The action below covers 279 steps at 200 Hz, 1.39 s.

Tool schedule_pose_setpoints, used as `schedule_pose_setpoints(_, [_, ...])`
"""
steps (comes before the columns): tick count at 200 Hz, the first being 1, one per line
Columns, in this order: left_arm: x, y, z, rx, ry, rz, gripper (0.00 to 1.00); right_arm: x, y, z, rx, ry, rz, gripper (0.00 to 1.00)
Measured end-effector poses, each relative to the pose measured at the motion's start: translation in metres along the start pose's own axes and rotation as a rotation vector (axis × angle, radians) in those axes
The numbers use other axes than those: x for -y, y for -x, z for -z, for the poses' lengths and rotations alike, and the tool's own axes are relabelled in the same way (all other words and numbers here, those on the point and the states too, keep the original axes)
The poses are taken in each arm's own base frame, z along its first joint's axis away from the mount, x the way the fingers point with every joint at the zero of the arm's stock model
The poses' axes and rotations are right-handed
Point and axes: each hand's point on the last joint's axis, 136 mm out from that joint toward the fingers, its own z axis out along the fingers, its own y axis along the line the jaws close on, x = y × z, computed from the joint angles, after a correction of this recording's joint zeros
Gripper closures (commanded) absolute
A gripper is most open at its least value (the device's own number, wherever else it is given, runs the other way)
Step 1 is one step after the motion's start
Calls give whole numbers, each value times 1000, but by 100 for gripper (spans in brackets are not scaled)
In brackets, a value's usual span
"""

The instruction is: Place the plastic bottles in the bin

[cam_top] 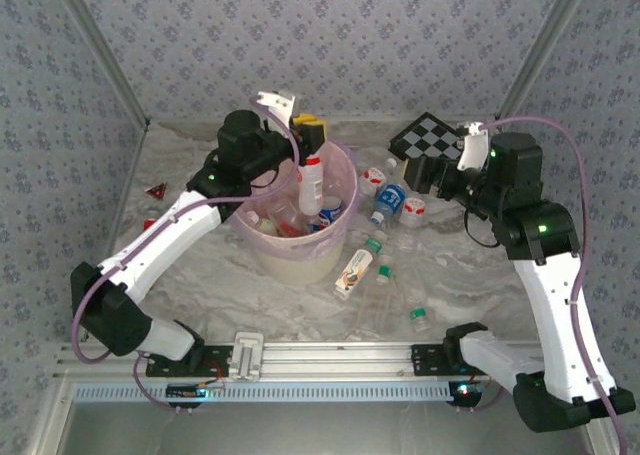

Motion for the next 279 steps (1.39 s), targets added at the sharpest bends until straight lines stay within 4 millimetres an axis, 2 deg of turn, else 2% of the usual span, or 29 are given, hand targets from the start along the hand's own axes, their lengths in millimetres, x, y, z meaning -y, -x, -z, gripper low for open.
schedule_pose_setpoints(17, [0,-14,-3,-9,7,1,100,9,-7,-3,-25,-20,-27,16])
schedule_pose_setpoints(48, [-10,-61,-2,-69,56,24,100,22,-19,-7,-66,-45,-64,16])
schedule_pose_setpoints(94, [-11,-63,11,-40,76,43,100,40,-38,-19,-136,-83,-118,16])
schedule_pose_setpoints(103, [-10,-64,11,-43,78,45,94,43,-41,-21,-148,-90,-125,16])
schedule_pose_setpoints(127, [-10,-69,11,-64,83,47,66,49,-47,-25,-176,-117,-145,15])
schedule_pose_setpoints(143, [-9,-71,12,-97,89,27,51,57,-52,-28,-201,-149,-161,15])
schedule_pose_setpoints(165, [-12,-92,17,-207,115,-7,35,68,-65,-33,-248,-195,-186,14])
schedule_pose_setpoints(179, [-13,-98,21,-258,126,-23,29,76,-75,-35,-277,-221,-200,11])
schedule_pose_setpoints(200, [-12,-92,25,-284,135,-44,23,86,-89,-37,-317,-262,-218,10])
schedule_pose_setpoints(233, [-7,-69,35,-270,139,-72,17,103,-119,-39,-403,-330,-244,10])
schedule_pose_setpoints(245, [-4,-59,38,-259,138,-78,15,111,-140,-38,-464,-365,-260,14])
schedule_pose_setpoints(268, [0,-41,43,-240,139,-86,12,122,-190,-34,-604,-427,-307,32])
schedule_pose_setpoints(279, [2,-33,46,-231,142,-89,11,124,-216,-32,-674,-441,-315,38])
